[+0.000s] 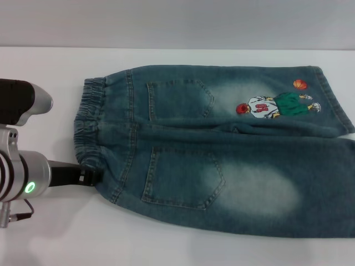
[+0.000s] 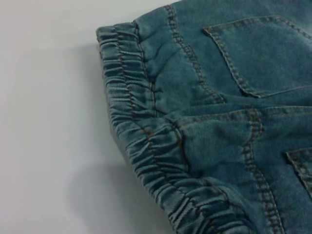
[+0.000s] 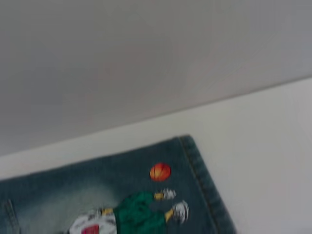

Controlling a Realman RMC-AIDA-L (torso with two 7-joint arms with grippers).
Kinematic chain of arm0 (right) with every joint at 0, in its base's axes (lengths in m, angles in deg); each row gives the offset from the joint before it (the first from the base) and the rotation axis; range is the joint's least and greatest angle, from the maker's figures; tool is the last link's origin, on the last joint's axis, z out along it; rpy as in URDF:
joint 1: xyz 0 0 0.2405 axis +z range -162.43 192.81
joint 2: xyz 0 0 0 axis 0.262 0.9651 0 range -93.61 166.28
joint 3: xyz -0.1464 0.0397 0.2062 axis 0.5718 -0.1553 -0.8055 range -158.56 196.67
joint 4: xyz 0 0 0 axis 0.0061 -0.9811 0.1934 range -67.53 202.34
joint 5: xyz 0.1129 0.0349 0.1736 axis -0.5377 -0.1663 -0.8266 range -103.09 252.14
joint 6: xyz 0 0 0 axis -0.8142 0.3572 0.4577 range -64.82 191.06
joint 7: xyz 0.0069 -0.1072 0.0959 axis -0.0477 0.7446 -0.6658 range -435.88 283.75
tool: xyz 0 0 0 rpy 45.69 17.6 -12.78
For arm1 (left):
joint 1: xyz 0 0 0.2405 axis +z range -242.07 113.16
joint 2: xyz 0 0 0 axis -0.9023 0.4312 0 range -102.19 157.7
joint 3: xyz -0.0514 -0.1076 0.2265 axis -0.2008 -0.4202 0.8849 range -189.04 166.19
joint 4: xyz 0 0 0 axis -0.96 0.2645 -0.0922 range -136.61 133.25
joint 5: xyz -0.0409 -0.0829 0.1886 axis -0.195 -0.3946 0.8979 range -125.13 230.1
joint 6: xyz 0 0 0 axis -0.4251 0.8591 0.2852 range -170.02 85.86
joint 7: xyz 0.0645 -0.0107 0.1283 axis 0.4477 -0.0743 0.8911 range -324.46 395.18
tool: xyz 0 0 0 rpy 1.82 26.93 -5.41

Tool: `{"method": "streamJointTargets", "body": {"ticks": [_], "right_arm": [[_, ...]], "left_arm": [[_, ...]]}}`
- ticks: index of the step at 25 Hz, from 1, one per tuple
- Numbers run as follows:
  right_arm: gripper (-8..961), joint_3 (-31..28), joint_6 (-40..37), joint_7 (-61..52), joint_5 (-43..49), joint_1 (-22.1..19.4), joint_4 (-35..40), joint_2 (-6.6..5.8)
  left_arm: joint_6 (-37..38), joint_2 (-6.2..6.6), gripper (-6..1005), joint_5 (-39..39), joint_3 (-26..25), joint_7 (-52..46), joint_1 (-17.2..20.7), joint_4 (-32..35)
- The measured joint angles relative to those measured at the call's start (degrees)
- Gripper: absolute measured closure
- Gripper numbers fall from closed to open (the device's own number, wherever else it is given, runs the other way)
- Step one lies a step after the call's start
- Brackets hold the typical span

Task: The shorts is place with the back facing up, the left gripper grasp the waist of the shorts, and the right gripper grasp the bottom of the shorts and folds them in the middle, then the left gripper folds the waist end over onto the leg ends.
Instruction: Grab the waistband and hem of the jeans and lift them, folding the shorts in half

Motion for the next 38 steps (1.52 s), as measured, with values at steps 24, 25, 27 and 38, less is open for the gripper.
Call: {"method": "streamJointTargets", "body": {"ticks": [24,25,27,38], "right_arm": [[234,0.36,25.86,0.56,0.72,-0.92,3.56,0.09],[234,0.36,26.46,0.54,0.71,-0.97,3.78,0.1],[233,-0.21,27.04,0.32,1.15,-1.33,4.48,0.15],[234,0.38,27.26,-1.19,4.46,-1.75,4.44,0.28]], "left_arm": [[-0.42,0.09,738,0.0,-0.11,0.56,-2.1,0.16],[-0.43,0.09,742,0.0,-0.09,0.6,-2.26,0.27],[-0.45,0.09,764,0.0,-0.09,0.66,-2.27,0.47],[-0.51,0.08,805,0.0,-0.09,0.77,-2.75,0.93]]}}
